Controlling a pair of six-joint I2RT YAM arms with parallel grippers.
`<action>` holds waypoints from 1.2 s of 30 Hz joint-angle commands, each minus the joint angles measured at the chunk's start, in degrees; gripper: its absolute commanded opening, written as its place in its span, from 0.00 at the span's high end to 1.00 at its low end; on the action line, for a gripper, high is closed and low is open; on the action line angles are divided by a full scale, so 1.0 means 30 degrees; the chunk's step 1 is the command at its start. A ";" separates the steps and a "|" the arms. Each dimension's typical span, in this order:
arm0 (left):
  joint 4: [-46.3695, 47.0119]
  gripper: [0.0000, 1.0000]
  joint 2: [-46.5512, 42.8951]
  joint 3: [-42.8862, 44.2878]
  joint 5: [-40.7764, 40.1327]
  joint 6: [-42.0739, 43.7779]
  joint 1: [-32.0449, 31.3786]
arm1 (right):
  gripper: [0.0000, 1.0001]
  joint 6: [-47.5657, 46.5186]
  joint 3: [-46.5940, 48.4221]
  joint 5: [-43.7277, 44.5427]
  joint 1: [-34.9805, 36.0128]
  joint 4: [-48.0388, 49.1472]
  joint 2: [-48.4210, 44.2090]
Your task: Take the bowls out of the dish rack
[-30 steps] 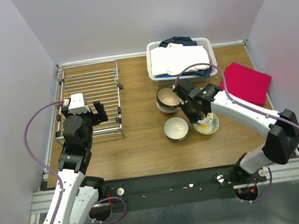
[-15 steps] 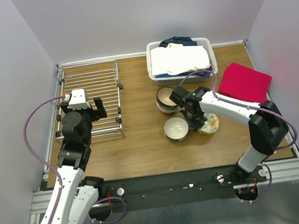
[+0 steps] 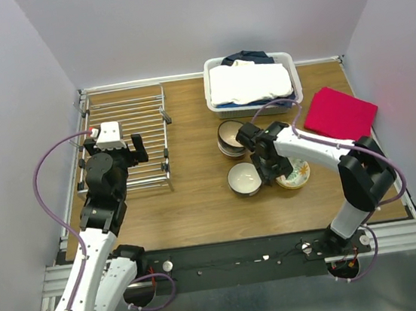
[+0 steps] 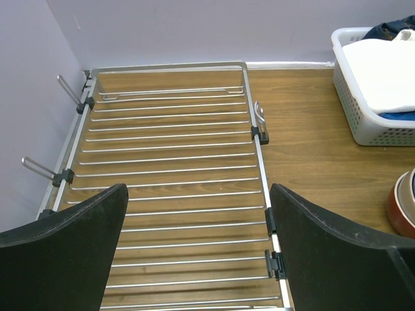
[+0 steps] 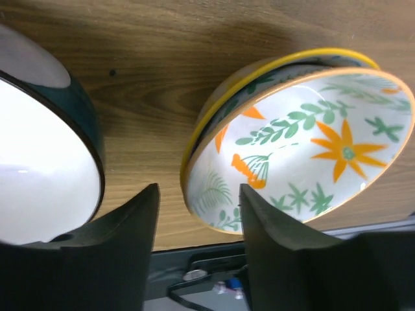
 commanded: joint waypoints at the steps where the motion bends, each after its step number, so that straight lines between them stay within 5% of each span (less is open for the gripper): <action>1: -0.0148 0.01 -0.0066 0.0869 -0.0024 0.0087 -0.0042 | 0.32 0.0399 0.0875 -0.0140 -0.0051 0.0825 -0.0923; 13: -0.4627 0.01 -0.0740 0.3123 -0.0551 -0.0441 -0.0042 | 0.00 -0.1036 0.1493 0.1146 -0.0487 0.6178 -0.5230; 22: -0.8848 0.01 -0.3023 0.4210 -0.2014 -0.2667 -0.0042 | 0.00 -0.0012 0.0731 0.0118 -0.6340 1.0377 -0.8273; 30: -0.9612 0.01 -0.5776 0.4298 -0.2895 -0.2992 -0.0042 | 0.00 -0.0271 -0.0761 0.7379 -0.7111 1.0814 -1.3486; 36: -1.0401 0.01 -0.7682 0.4296 -0.4095 -0.3138 -0.0042 | 0.00 -0.0217 -0.3808 0.8177 -0.7082 1.2166 -1.8844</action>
